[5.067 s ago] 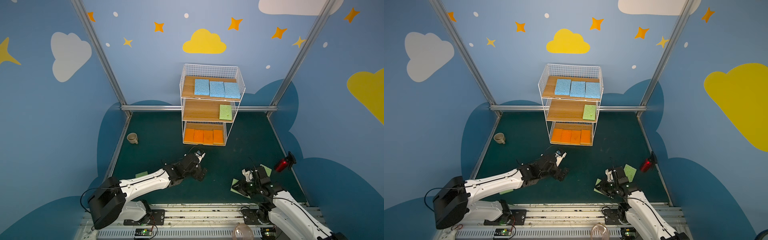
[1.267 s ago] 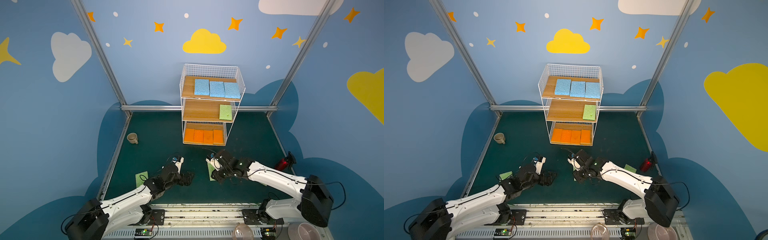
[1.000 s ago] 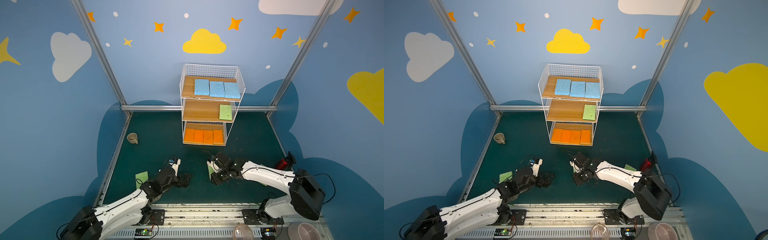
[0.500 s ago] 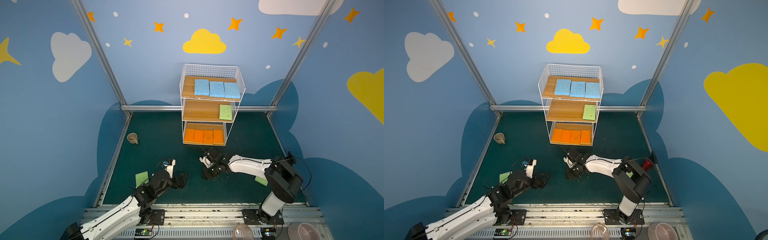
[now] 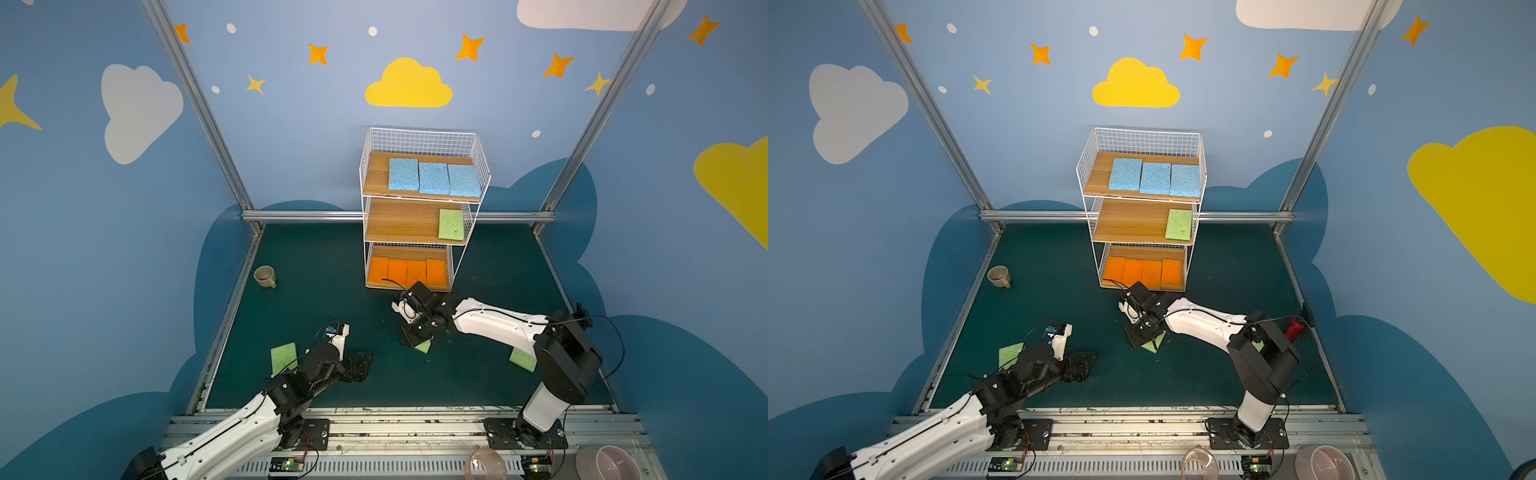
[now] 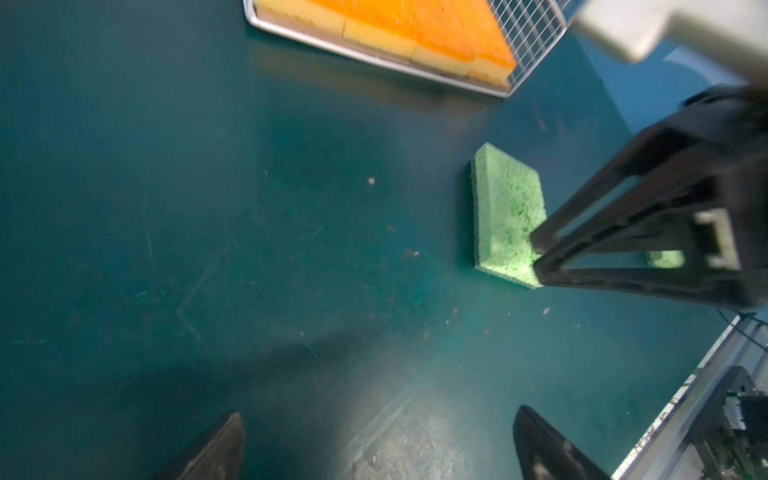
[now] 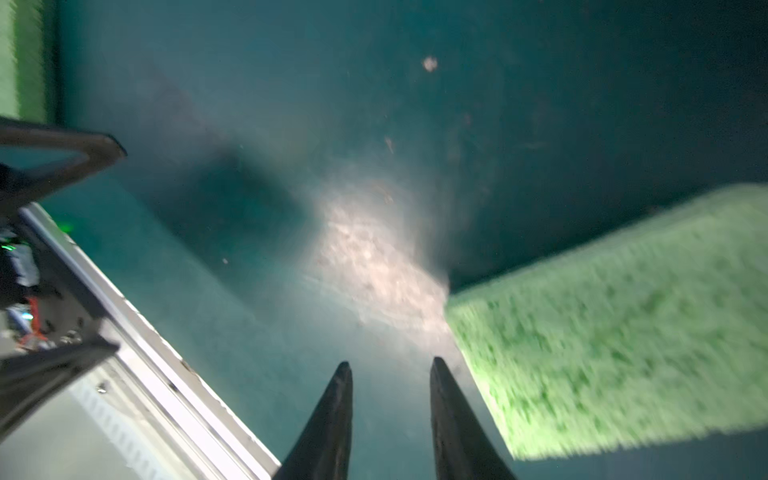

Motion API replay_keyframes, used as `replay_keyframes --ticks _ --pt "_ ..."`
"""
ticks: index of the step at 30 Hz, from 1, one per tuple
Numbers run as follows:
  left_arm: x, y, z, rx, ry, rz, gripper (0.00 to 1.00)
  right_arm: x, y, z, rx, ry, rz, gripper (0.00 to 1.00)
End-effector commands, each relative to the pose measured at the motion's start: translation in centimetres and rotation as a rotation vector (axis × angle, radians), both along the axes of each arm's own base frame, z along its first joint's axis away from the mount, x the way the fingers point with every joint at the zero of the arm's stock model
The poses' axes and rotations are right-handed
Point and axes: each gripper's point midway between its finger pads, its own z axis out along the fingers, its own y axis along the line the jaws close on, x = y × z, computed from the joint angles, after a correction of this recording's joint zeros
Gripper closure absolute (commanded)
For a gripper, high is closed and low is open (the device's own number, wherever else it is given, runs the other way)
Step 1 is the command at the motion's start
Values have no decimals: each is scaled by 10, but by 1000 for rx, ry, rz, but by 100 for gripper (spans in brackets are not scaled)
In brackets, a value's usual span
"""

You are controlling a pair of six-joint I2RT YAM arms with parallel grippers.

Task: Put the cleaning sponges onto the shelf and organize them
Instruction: 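Lower the right gripper over the light-green sponge near the shelf while the left gripper waits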

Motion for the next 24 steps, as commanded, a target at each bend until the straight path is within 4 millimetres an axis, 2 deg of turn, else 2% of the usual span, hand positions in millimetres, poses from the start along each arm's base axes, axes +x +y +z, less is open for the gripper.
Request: replay_keyframes --ticks 1,9,14,19,24 --pt "9 -12 20 -45 -40 -23 0 -11 -37 -11 -185 -39 5 68" --pt "11 -12 21 -34 -44 -21 0 1 -51 -30 -391 -118 32 67" --pt "11 -10 19 -28 -40 -10 0 8 -51 -35 -425 -150 52 64" --pt "12 -10 19 -22 -42 -12 0 9 -43 -34 -421 -173 83 62" --pt "13 -11 19 -16 -40 -17 0 8 -39 -26 -418 -201 102 61"
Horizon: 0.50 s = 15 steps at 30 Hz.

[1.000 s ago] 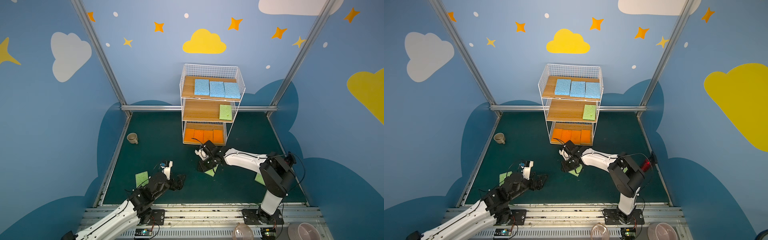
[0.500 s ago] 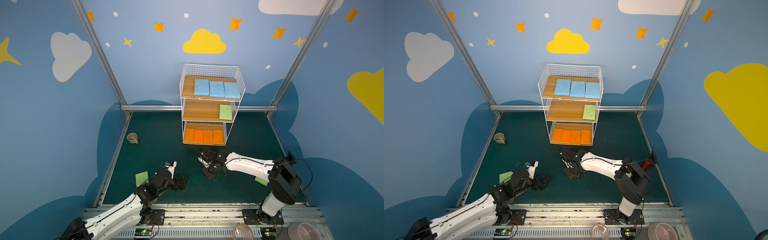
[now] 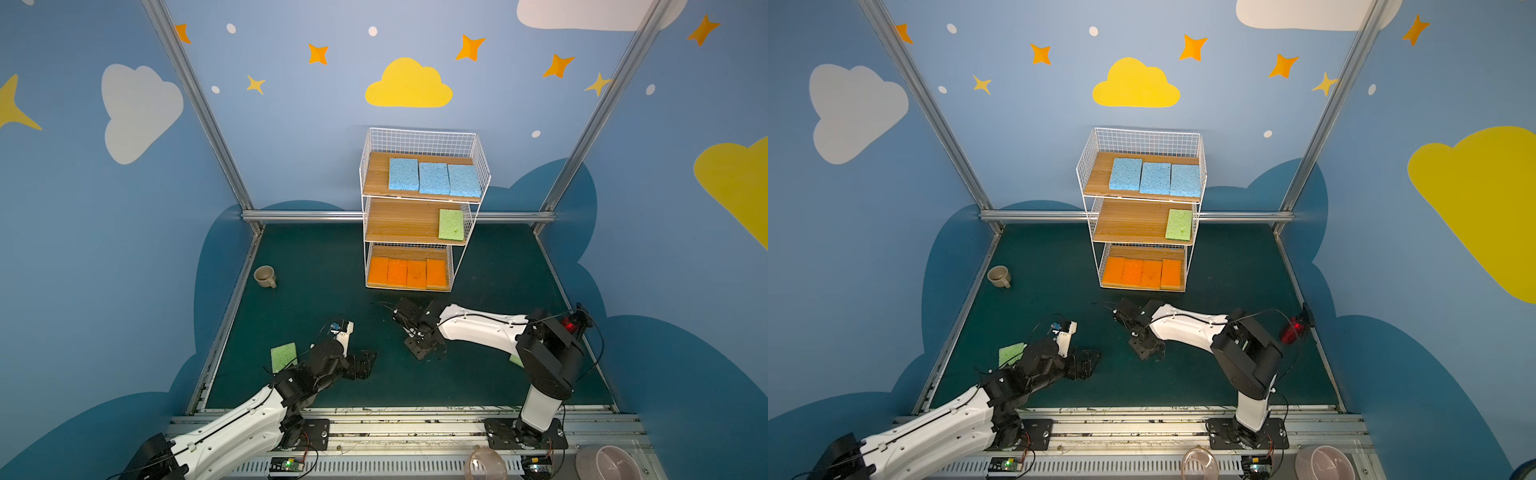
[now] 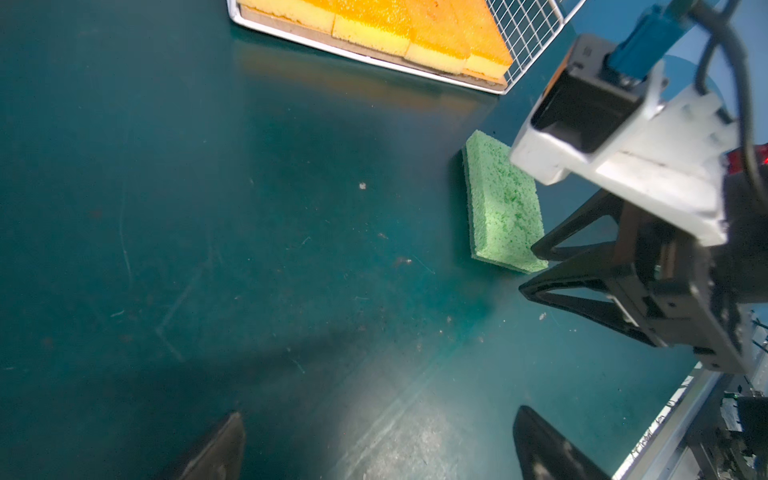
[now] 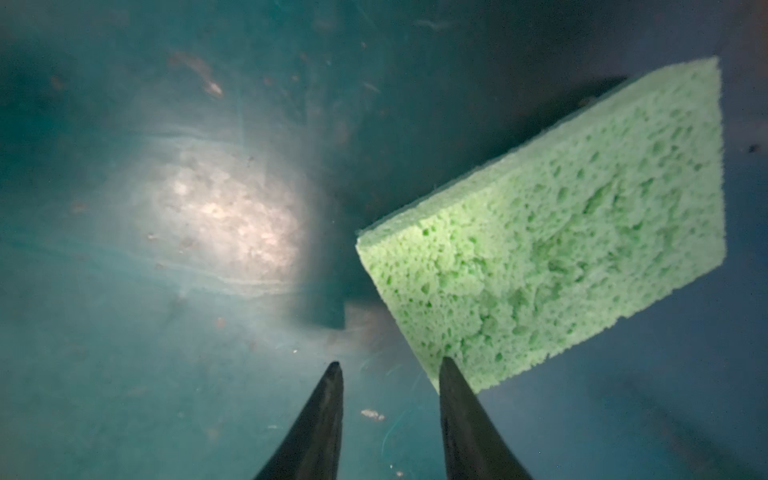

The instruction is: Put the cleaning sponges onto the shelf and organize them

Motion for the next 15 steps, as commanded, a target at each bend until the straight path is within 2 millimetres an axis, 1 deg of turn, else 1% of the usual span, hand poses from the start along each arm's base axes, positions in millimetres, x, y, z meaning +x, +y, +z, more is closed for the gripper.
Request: replay_keyframes --ticks 1,5,7,9,12,15 --pt "7 -5 14 -15 -39 -4 0 2 3 10 -11 -29 26 61" --pt "8 -5 14 -16 -38 -5 0 1 4 21 12 -37 32 61" --pt "8 -6 13 -19 -36 -4 0 1 4 22 15 -38 36 60" --pt "8 -6 12 -19 -30 -3 0 1 2 18 3 -39 39 61" --pt "7 -6 11 -20 -27 -2 0 2 1 7 -18 -24 39 61" --pt "8 -4 11 -16 -29 2 0 4 4 -4 -25 -12 38 61"
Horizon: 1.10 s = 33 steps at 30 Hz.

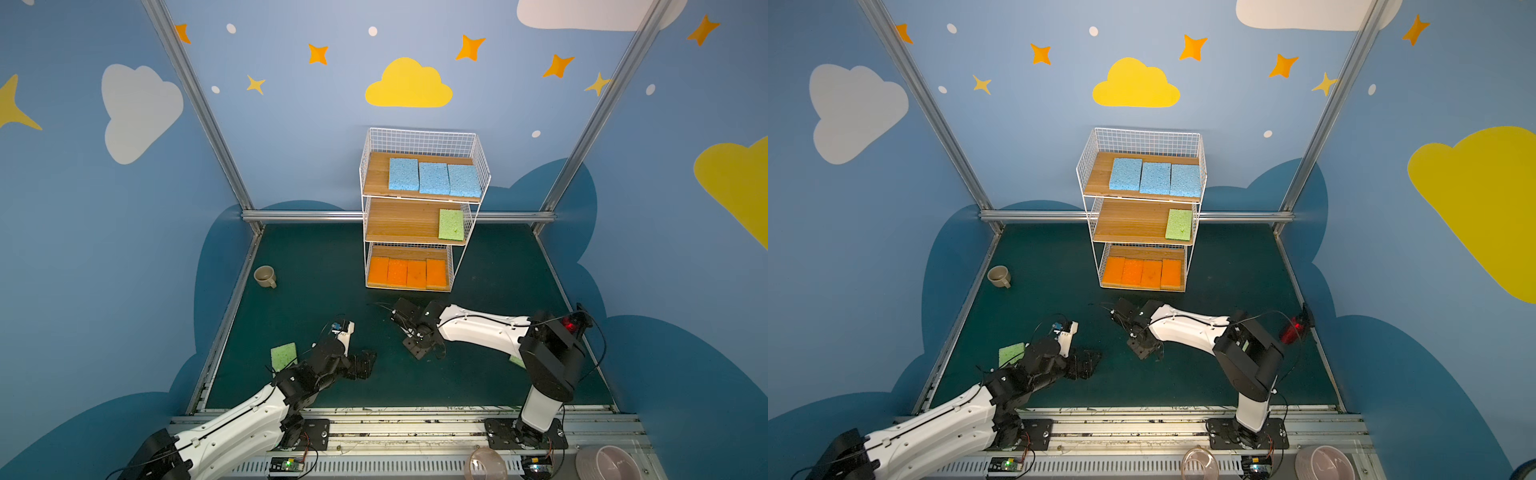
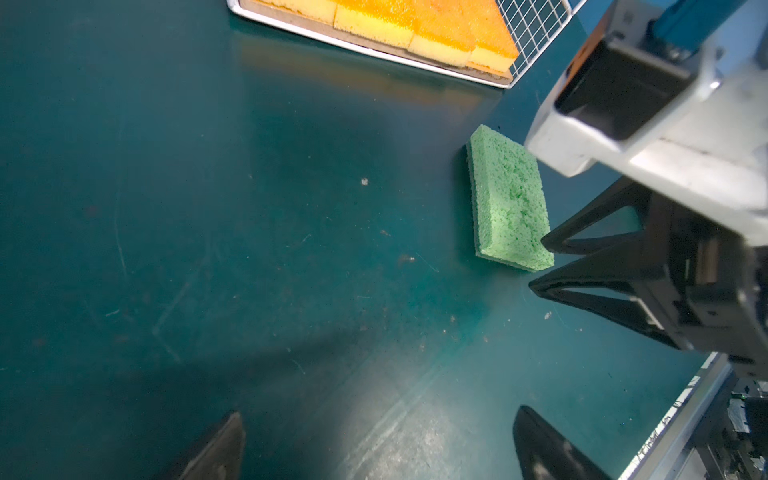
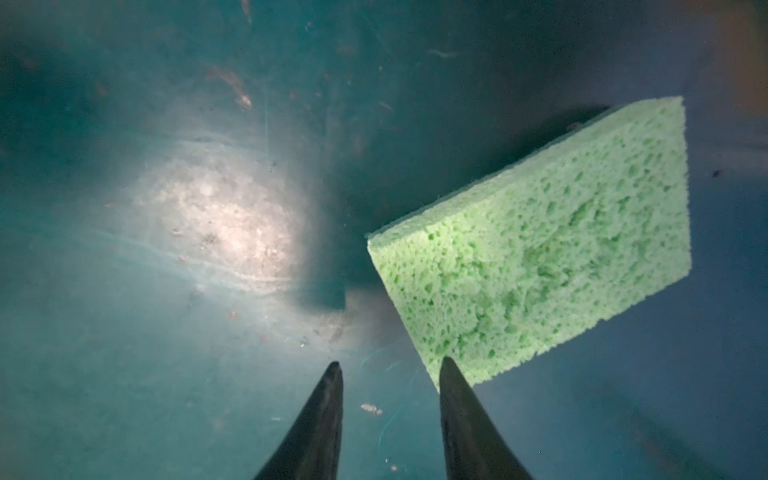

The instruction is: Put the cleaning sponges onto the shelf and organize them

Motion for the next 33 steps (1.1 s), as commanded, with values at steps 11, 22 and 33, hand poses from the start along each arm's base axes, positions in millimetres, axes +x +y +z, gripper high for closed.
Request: replay_keyframes --ticks 11,22,33 --pt "5 1 13 -12 -34 11 0 11 0 -17 -57 -8 4 93" --pt "3 2 31 -23 -53 9 0 8 3 37 19 -104 46 100" --pt "2 13 51 -5 -103 26 0 6 -3 112 145 -203 77 100"
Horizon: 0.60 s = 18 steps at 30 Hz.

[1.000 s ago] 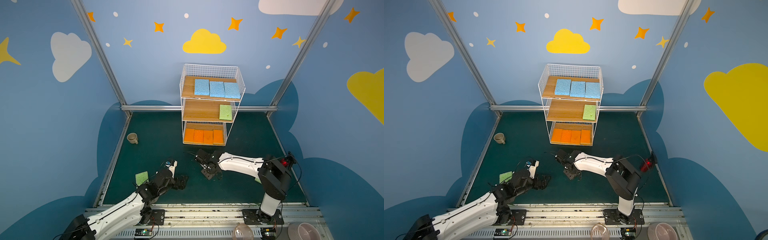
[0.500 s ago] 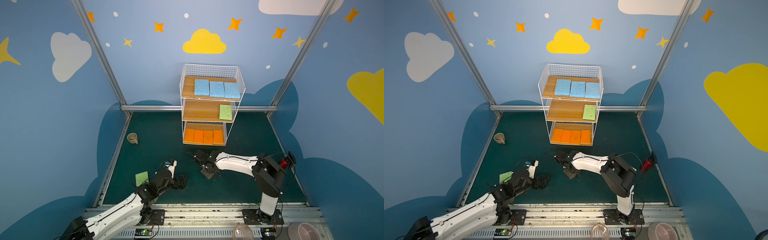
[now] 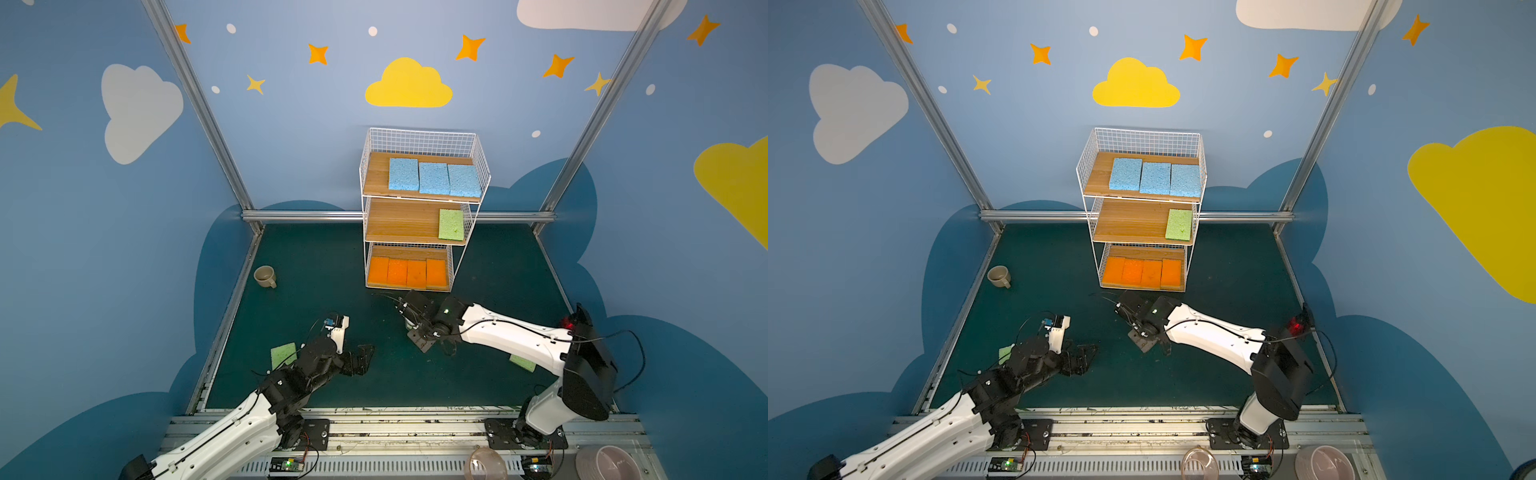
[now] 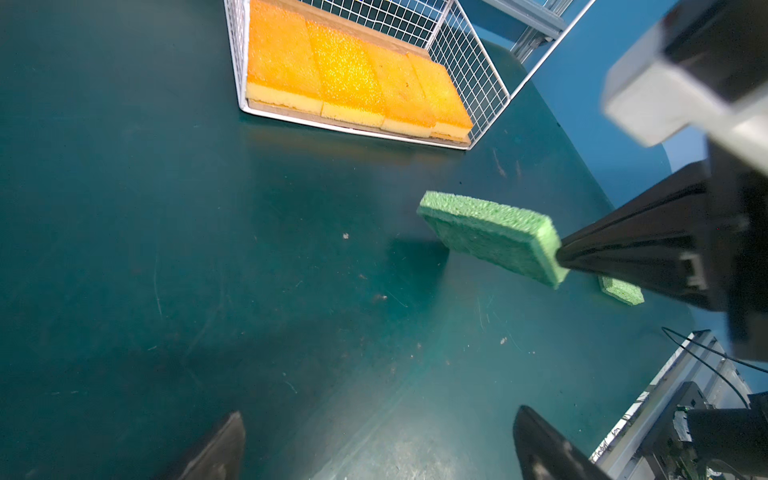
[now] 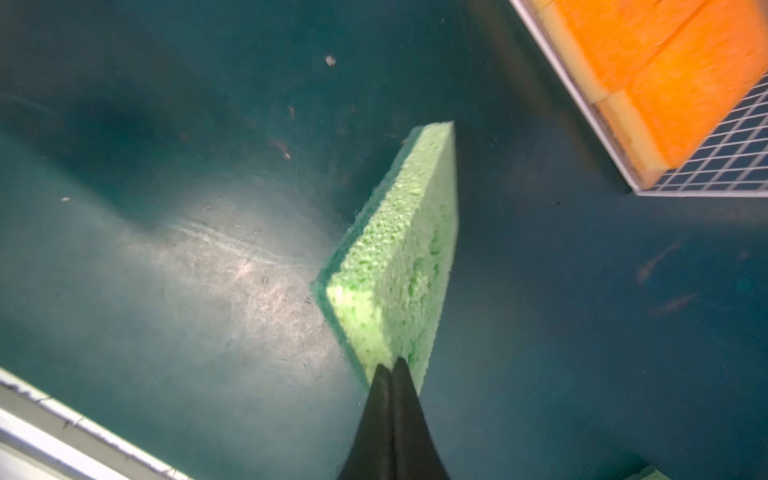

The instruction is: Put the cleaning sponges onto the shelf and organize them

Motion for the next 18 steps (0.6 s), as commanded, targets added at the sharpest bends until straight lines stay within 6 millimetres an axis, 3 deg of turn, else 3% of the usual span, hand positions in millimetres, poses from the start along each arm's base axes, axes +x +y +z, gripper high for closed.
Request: replay_keyframes --ticks 1,5,10,11,14,18 --pt "2 7 7 35 -19 12 0 0 -1 38 35 -57 31 100" --pt "2 6 9 32 -20 10 0 -1 1 71 93 -100 82 100" --pt "2 5 5 30 -11 10 0 -2 5 91 169 -162 142 100" --pt "1 5 4 31 -6 11 0 -2 5 91 180 -165 140 100" --pt "1 6 2 33 -5 15 0 -6 9 80 211 -128 142 81" --pt "3 15 1 50 -9 56 0 -25 28 50 253 -9 229 67"
